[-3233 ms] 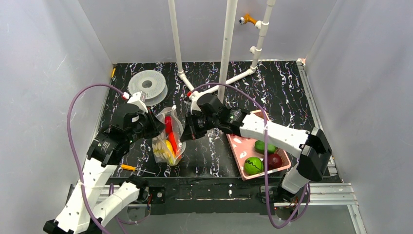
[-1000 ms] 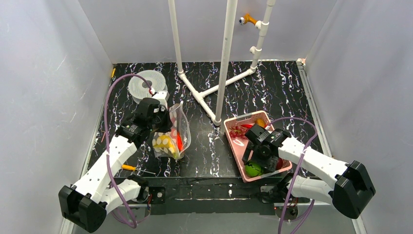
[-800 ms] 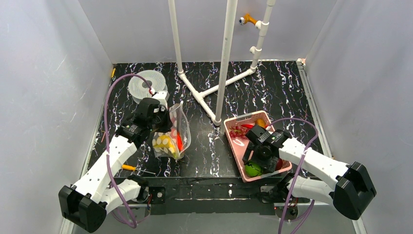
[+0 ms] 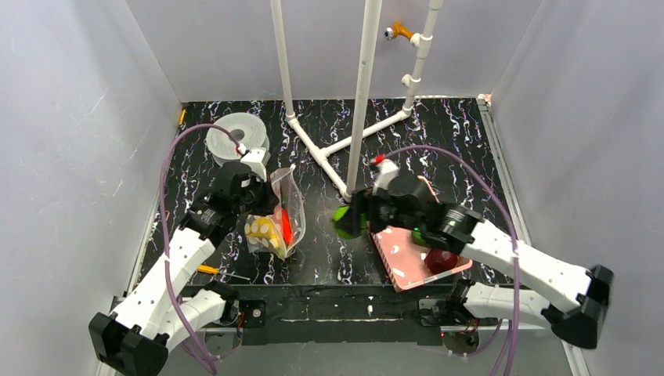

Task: Place the food in the zip-top bag and seal the zipper
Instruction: Place the fake fruit in the zipper food storage bag.

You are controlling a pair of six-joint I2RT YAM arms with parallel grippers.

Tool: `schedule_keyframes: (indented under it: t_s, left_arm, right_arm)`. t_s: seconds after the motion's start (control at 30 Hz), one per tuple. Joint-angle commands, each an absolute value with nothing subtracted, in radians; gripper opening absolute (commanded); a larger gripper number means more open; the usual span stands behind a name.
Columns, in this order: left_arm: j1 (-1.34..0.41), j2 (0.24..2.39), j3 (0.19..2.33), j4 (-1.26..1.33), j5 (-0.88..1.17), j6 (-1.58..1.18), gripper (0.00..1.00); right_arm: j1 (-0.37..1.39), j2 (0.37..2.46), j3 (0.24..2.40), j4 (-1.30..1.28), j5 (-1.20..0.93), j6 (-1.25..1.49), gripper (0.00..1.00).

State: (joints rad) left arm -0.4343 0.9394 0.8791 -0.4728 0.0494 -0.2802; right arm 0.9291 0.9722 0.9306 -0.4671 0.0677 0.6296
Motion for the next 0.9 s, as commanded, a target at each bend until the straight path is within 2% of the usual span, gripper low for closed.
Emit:
schedule_keyframes:
  t_s: [0.0,0.27,0.43,0.57,0.67,0.87]
  left_arm:
    - [-0.434,0.874,0.864,-0.450,0.054,-0.270,0.00]
    - [-0.434,0.839,0.852,-0.434,0.063,-0.267,0.00]
    - [-0.434,0.821,0.845,-0.424,0.058,-0.266,0.00]
    - [-0.434,0.805,0.832,-0.404,0.069,-0.268,0.00]
    - [-0.434,0.798,0.830,-0.398,0.089,-0.272,0.00]
    - [-0.434,0.795,0.829,-0.396,0.093,-0.271,0.00]
  right_arm:
    - [1.049,1.122,1.048,-0.075,-0.095,0.518,0.01]
    - [1.108,1.406,1.275,-0.026,-0.141,0.450,0.01]
    - [1.108,1.508,1.320,-0.054,0.046,0.474,0.01]
    - [1.109,1.553,1.285,0.005,0.089,0.482,0.02]
    - [1.108,1.597,1.302,0.021,0.107,0.482,0.11]
    - [1.108,1.645,1.335,0.009,0.121,0.475,0.21]
